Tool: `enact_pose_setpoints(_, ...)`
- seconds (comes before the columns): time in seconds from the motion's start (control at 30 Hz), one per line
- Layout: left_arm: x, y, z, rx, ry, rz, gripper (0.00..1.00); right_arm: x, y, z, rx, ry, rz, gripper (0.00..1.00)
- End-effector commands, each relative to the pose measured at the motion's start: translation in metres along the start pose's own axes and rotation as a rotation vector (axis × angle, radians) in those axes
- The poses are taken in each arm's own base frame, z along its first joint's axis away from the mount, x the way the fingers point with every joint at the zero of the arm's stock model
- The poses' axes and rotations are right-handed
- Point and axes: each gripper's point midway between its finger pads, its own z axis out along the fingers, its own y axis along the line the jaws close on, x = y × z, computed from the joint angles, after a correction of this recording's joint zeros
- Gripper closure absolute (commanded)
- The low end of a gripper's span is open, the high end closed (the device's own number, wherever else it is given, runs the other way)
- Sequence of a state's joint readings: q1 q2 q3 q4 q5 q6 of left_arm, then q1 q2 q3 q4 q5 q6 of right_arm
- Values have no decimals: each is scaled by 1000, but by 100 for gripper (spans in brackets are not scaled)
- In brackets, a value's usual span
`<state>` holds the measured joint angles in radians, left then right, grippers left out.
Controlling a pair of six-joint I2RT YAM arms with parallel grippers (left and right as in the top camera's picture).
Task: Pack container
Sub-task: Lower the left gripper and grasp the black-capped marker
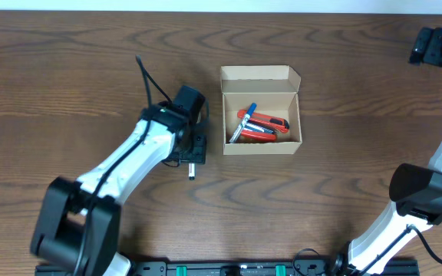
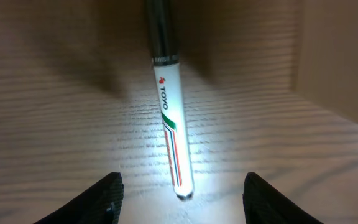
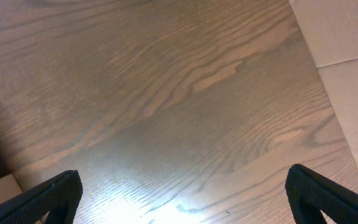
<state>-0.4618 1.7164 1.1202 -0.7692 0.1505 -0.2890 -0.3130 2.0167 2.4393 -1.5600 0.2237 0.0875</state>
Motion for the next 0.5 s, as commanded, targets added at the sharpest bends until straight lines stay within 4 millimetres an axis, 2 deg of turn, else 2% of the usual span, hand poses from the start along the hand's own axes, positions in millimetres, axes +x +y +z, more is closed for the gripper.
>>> enact_pose_setpoints(0.0,5,8,15,-36,37,-27,39,-2,-5,-7,6,-18,23,1)
enact_pose_setpoints(0.1,3,18,19,-92,29,-74,39,-2,-5,-7,6,-18,23,1)
enact_pose_setpoints(0.47,-3,27,20,-144,-6,-71,39,-2,-5,-7,6,-18,23,1)
